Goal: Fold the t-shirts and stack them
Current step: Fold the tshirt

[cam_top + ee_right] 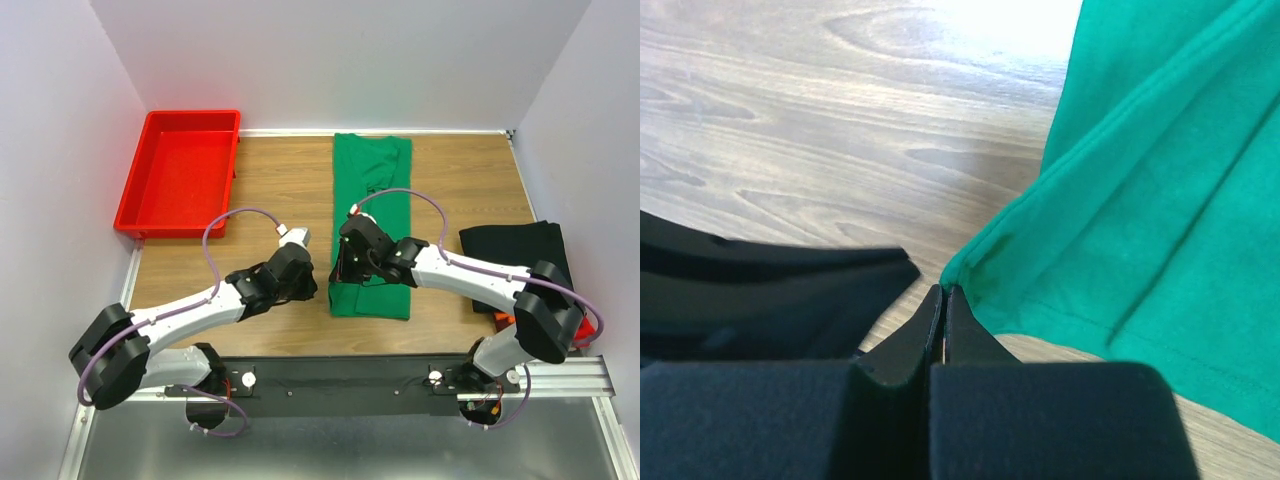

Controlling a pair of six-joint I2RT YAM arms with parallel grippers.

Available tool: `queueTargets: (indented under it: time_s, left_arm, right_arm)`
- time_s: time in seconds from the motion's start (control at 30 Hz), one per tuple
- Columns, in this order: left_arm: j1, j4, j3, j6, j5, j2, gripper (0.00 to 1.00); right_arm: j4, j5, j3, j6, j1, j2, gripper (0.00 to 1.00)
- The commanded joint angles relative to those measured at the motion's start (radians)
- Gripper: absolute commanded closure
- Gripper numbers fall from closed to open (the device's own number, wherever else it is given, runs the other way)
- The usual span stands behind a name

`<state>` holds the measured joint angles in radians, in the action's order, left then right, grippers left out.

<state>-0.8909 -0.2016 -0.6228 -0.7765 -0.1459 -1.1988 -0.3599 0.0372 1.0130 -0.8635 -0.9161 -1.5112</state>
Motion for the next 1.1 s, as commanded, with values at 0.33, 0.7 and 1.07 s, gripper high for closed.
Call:
queueTargets:
  time_s: [0.33,0.7,1.07]
  left_arm:
    - [0.024,-0.007,0.006,0.026,-0.011,-0.011,0.84]
    - [0.024,0.007,-0.003,0.046,0.005,-0.045,0.85]
    - [0.024,0.034,0.001,0.06,0.038,-0.065,0.85]
  right_arm:
    - [-0.001,0.029,-0.082,-0.046,-0.038,0.117,0.98]
    - [-0.001,0.049,-0.172,-0.072,-0.038,0.154,0.98]
    - [-0.001,0.082,-0.307,-0.092,-0.038,0.157,0.98]
